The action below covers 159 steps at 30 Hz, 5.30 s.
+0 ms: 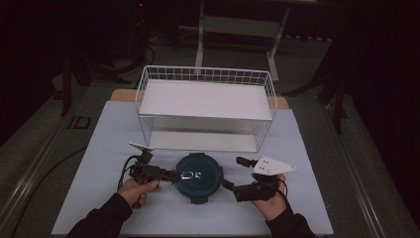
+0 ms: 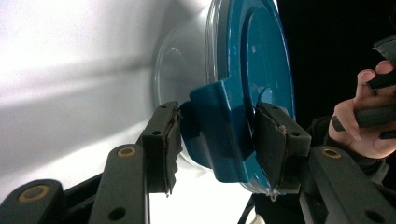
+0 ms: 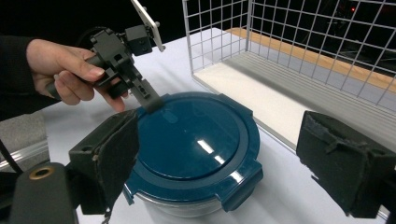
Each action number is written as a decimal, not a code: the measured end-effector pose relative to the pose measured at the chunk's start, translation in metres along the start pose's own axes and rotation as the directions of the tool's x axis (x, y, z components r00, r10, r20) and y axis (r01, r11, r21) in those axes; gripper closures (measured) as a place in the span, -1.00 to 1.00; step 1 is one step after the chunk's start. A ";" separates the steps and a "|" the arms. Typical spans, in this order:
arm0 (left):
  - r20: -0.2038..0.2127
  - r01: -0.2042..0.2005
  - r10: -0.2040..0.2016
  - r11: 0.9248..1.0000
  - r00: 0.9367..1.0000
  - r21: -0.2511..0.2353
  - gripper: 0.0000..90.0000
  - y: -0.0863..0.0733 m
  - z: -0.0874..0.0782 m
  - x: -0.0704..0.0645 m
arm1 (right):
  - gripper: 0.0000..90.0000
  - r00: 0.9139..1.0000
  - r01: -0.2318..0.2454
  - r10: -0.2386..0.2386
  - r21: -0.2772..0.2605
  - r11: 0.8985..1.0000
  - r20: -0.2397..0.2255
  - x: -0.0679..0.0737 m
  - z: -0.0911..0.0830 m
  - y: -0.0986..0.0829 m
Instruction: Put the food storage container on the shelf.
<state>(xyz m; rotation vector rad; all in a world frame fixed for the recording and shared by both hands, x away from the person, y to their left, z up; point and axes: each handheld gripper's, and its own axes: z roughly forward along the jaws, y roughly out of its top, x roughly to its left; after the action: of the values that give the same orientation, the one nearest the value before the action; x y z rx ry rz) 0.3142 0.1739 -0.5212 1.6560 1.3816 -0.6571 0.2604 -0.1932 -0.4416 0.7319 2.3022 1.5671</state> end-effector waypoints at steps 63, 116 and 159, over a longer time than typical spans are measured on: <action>-0.100 -0.270 0.263 0.961 0.960 -0.065 0.26 -0.030 -0.007 -0.036 | 0.22 0.723 -0.637 0.682 0.278 0.719 -0.109 -0.034 0.034 -0.055; -0.170 -0.446 0.414 0.853 0.894 -0.271 0.26 0.067 0.021 -0.015 | 0.22 0.838 -0.536 0.543 0.103 0.838 -0.052 -0.123 0.069 -0.018; -0.248 -0.445 0.375 0.816 0.893 -0.369 0.03 0.081 0.032 0.002 | -0.06 0.842 -0.532 0.526 0.015 0.847 0.120 -0.128 0.091 -0.016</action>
<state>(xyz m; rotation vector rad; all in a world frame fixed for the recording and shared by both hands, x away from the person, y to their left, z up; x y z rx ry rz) 0.3969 0.1453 -0.5158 1.6014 1.1155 0.0358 0.4069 -0.1949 -0.4991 1.5362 2.1682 1.6200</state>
